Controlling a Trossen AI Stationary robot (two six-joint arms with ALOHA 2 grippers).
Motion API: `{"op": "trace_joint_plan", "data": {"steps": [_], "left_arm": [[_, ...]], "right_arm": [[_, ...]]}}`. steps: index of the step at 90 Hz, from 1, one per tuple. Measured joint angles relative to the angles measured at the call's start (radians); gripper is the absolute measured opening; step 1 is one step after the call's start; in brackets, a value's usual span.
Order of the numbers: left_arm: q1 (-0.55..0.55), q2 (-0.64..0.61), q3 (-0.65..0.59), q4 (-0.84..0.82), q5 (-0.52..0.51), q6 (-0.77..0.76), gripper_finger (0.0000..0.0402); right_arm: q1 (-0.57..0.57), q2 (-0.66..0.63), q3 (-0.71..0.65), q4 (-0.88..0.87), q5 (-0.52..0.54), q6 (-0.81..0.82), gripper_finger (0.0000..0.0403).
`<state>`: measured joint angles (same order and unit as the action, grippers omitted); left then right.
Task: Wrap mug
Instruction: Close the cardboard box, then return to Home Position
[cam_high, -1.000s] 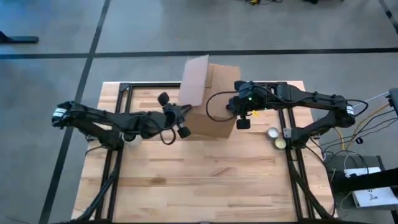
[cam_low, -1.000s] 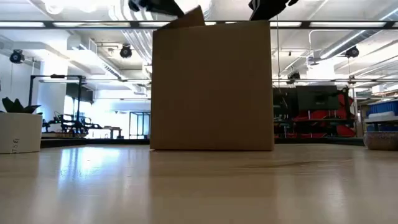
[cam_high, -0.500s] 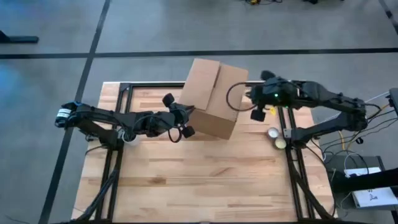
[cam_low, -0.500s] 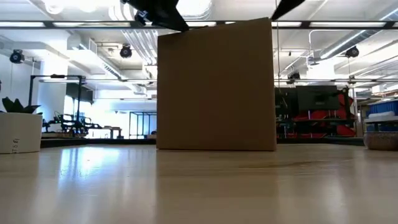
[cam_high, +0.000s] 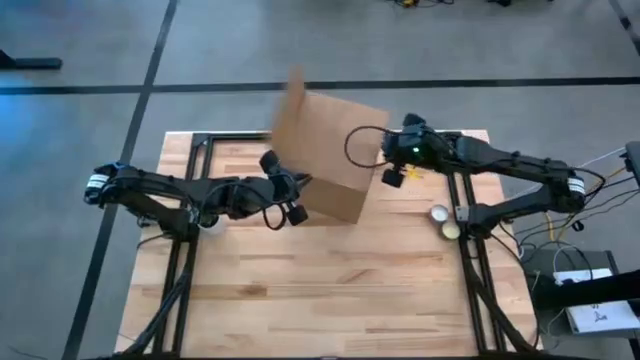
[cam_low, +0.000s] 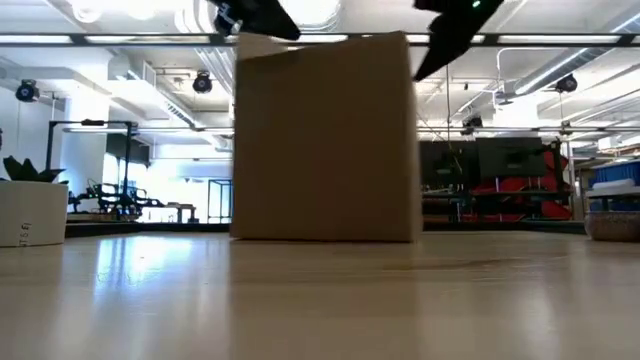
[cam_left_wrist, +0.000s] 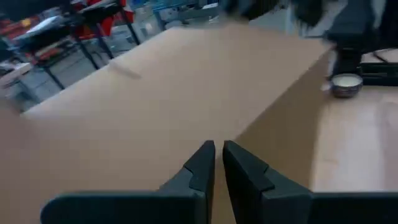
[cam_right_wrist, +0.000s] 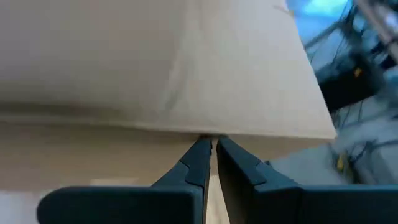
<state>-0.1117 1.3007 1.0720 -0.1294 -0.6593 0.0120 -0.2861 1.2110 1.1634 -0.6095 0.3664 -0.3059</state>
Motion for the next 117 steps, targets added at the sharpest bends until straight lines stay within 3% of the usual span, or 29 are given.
{"op": "trace_joint_plan", "data": {"steps": [11, 35, 42, 55, 61, 91, 117], "left_arm": [[-0.010, 0.002, 0.008, -0.040, -0.005, 0.001, 0.0020], [-0.070, -0.050, 0.009, -0.134, -0.006, -0.022, 0.0020], [-0.100, -0.075, 0.008, -0.134, 0.013, -0.022, 0.0020], [-0.160, -0.111, -0.003, -0.161, 0.166, -0.013, 0.0020], [-0.179, -0.118, -0.003, -0.161, 0.203, -0.015, 0.0020], [-0.187, -0.148, -0.003, -0.156, 0.198, -0.026, 0.0020], [-0.153, -0.094, -0.022, -0.143, 0.201, -0.029, 0.0020]], "right_arm": [[0.004, 0.074, -0.006, 0.053, -0.016, -0.041, 0.0013], [0.013, 0.078, 0.005, -0.139, -0.034, 0.052, 0.0013], [0.014, 0.029, -0.013, -0.151, -0.179, 0.087, 0.0013], [0.017, -0.105, -0.120, -0.016, -0.601, 0.105, 0.0013], [0.017, -0.171, -0.186, 0.055, -0.702, 0.101, 0.0013], [0.015, -0.533, -0.452, 0.270, -0.742, 0.210, 0.0014], [0.015, -0.797, -0.613, 0.259, -0.764, 0.292, 0.0014]]}}
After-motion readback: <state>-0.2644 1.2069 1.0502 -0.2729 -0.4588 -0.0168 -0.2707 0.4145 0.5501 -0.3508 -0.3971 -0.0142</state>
